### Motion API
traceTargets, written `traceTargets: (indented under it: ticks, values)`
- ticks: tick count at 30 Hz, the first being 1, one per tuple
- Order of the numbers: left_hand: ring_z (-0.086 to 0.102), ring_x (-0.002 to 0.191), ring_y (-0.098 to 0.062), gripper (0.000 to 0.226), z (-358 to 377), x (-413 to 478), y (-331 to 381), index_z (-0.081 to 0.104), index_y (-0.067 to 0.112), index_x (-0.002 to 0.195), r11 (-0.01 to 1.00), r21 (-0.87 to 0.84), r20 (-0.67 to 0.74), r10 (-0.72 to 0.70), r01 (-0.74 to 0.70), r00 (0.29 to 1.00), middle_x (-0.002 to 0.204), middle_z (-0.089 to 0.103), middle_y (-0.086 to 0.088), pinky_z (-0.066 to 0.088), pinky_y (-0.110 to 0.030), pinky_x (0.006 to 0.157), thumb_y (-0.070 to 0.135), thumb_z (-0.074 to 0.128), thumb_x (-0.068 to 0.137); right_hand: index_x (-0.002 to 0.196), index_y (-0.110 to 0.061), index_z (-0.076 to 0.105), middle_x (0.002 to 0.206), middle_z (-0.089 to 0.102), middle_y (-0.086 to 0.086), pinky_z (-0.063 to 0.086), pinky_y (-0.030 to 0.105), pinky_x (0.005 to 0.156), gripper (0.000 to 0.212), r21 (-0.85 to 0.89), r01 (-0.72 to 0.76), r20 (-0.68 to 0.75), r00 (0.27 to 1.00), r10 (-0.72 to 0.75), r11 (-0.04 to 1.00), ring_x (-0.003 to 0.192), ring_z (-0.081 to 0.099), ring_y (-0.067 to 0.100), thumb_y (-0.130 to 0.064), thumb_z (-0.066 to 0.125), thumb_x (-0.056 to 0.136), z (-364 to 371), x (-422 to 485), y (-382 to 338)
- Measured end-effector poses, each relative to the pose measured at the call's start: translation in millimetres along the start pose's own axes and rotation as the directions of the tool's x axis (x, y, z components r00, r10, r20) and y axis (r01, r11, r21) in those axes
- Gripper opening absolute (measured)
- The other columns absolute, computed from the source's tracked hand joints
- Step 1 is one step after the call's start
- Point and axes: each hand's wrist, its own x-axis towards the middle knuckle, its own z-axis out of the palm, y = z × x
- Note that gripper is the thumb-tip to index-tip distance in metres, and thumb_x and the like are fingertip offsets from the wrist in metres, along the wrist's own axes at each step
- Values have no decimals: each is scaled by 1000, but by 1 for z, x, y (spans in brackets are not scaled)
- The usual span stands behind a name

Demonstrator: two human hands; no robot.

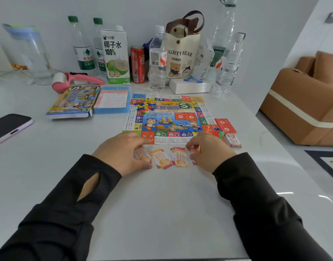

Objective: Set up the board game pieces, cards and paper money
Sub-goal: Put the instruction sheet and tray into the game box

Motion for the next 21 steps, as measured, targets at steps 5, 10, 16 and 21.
traceTargets:
  ticks: [5,10,16,21]
  values:
    - [40,121,-9,65,1,-1,-4,43,35,134,1000,15,-13,-19,20,1000,132,44,11,35,-25,95,59,61,76,123,-22,56,123,48,-1,35,25,96,32,-28,4,-41,999,-5,1000,115,44,17,-17,54,91,1,-3,0]
    - [41,119,-10,59,2,-3,-8,49,31,130,1000,6,-27,-17,17,999,131,47,10,34,-25,96,56,62,77,120,-21,60,125,51,-2,29,25,99,32,70,222,-223,954,-202,973,120,39,17,-20,61,88,11,-7,-19]
    - [43,114,-10,44,4,-4,-12,58,28,121,1000,-16,-46,24,-25,999,124,53,10,32,-21,93,46,63,80,122,-25,59,127,55,-9,28,27,104,40,110,330,-148,938,-313,938,120,38,14,-24,67,83,29,-3,-35]
    - [42,118,-9,41,5,-3,-13,59,26,121,998,-42,-44,44,-46,998,127,53,10,32,-24,99,41,63,83,123,-24,57,126,55,-8,30,28,103,39,112,283,-156,952,-264,953,119,39,14,-27,65,85,30,-2,-37]
